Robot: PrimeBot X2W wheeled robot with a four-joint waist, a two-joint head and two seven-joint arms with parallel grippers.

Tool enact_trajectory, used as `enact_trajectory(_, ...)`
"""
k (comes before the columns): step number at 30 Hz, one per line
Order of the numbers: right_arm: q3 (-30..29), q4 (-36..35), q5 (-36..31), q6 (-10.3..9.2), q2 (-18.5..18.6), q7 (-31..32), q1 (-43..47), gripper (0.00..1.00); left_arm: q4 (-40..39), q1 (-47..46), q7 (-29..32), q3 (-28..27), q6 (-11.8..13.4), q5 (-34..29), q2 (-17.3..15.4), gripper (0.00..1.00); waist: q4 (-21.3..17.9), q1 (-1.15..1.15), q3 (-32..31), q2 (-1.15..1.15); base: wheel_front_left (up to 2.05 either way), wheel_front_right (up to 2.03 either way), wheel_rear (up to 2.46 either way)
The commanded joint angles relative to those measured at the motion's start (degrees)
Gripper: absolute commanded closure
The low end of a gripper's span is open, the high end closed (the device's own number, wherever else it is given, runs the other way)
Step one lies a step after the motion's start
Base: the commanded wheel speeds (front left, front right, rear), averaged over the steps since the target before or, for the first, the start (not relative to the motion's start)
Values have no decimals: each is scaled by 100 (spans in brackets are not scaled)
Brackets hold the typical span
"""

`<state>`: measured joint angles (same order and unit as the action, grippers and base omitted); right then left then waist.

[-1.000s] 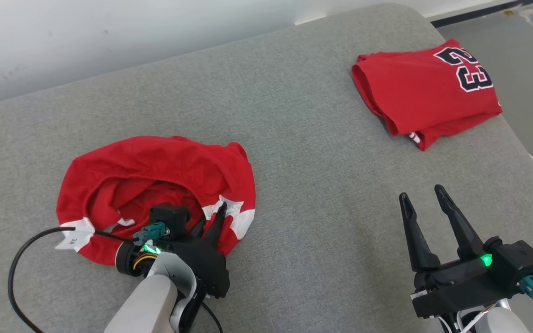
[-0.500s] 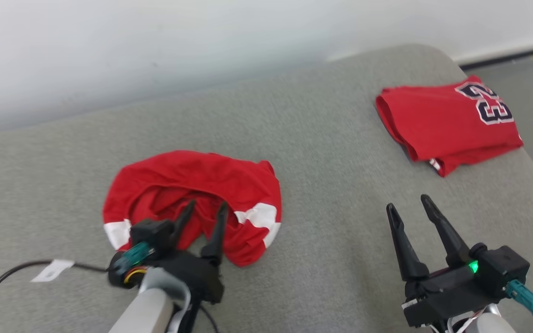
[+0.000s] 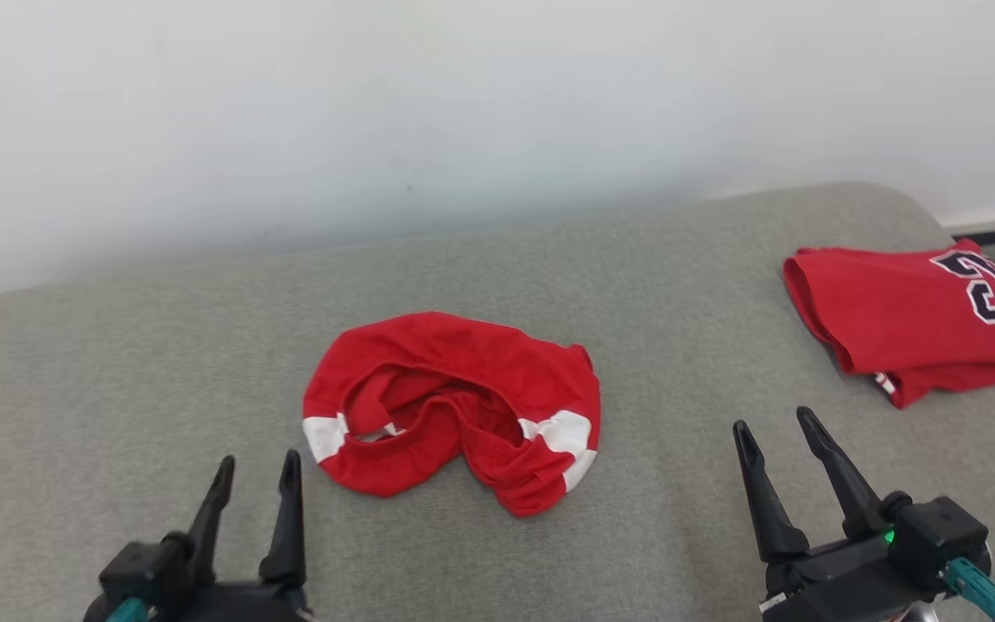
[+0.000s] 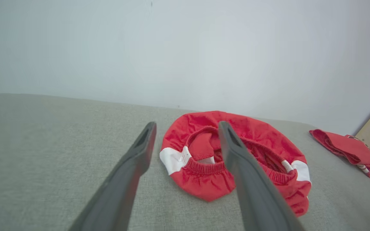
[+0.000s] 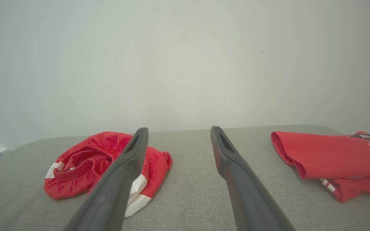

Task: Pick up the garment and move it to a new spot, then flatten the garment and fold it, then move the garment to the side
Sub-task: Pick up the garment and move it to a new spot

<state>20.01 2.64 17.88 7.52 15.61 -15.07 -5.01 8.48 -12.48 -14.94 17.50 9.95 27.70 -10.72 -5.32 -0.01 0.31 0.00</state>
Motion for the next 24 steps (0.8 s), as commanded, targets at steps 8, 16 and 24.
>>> enact_trajectory(8,-345,-205,-277,-6,-166,3,447,0,-1192,1186,-27,-557,-48,-1144,-129,0,454,1,-437,0,0,0,0)
enact_trajectory(16,-485,-321,-405,-6,-273,4,955,0,-1553,2129,-28,-882,-350,-1882,209,0,481,1,-583,0,0,0,0)
enact_trajectory(24,-447,-309,-449,-6,-258,3,1218,0,-1324,2470,-28,-1286,-695,-2148,551,0,464,1,-627,0,0,0,0)
